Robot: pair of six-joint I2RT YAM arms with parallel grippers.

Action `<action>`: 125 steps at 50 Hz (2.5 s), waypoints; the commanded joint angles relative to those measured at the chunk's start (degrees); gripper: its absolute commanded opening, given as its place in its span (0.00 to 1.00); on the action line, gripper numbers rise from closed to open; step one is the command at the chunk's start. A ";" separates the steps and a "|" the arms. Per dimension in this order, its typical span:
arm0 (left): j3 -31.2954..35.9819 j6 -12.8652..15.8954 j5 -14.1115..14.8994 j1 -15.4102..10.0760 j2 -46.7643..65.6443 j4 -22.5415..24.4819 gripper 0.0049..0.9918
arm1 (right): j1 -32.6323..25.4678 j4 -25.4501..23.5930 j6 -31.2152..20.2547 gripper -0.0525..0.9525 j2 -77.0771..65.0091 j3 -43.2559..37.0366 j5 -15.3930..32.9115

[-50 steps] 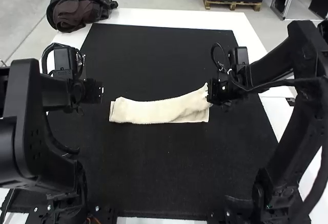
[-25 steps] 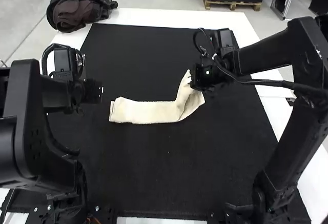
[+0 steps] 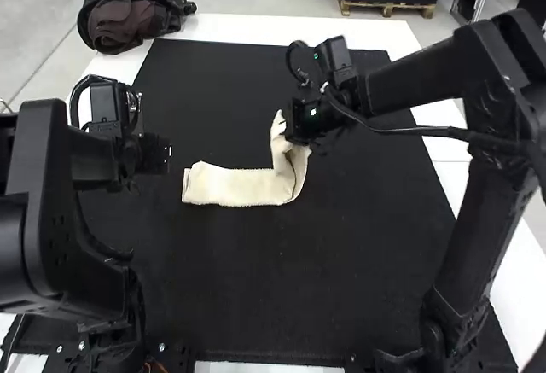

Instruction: Fold the towel.

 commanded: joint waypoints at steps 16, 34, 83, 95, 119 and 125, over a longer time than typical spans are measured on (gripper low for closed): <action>-1.27 -0.48 -0.83 0.46 -0.76 1.46 0.98 | 8.33 0.81 1.02 0.02 8.24 8.17 -0.77; -2.94 -0.48 -0.74 1.25 -0.76 2.96 0.98 | 12.90 0.98 0.84 0.02 16.07 15.82 -0.60; -3.38 0.32 -0.56 1.78 -0.76 3.57 0.98 | 18.44 1.69 3.13 0.47 27.49 32.34 -1.39; -3.30 0.32 -0.56 1.78 -0.85 3.49 0.98 | 18.79 1.16 3.83 0.85 27.32 37.00 -2.09; -2.68 0.23 -0.74 1.51 -0.85 3.40 0.98 | 18.44 -2.09 5.41 0.95 26.35 35.50 -4.29; -2.42 0.23 -0.83 1.51 -0.94 3.05 0.98 | 18.88 -2.01 5.41 0.94 27.05 34.36 -3.94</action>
